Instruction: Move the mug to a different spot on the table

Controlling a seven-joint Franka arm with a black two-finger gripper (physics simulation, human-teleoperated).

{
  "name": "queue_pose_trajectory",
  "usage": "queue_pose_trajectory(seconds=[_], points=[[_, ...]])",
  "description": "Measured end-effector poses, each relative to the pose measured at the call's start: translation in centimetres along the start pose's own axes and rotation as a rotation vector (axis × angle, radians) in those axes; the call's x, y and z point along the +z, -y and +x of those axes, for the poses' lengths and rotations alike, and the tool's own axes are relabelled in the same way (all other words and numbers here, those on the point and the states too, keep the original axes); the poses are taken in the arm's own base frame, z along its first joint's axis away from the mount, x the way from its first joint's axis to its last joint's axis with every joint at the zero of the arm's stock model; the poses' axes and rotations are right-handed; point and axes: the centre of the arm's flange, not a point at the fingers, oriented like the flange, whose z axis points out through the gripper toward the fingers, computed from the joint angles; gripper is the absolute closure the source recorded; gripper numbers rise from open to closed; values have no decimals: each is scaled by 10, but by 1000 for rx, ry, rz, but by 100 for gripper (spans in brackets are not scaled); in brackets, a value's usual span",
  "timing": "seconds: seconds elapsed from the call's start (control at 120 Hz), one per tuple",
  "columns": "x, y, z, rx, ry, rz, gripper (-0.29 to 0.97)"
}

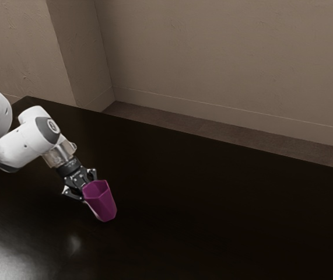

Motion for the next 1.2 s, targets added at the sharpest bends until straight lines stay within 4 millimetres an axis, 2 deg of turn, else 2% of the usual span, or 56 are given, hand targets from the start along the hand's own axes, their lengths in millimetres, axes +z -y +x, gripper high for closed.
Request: queue_pose_trajectory(seconds=[0.225, 0.45, 0.658, 0.808, 0.942, 1.108, 1.2], points=[[9, -7, -8, -15, -19, -7, 78], [9, -11, -8, -30, -24, -29, 32], [2, -13, -4, -40, -32, -46, 12], [-27, -13, 14, -55, -54, -90, 6], [-61, -22, 21, -26, -96, -135, 3], [-114, -46, 3, 176, -245, -93, 1], [-162, -58, -26, 339, -337, -41, 1]])
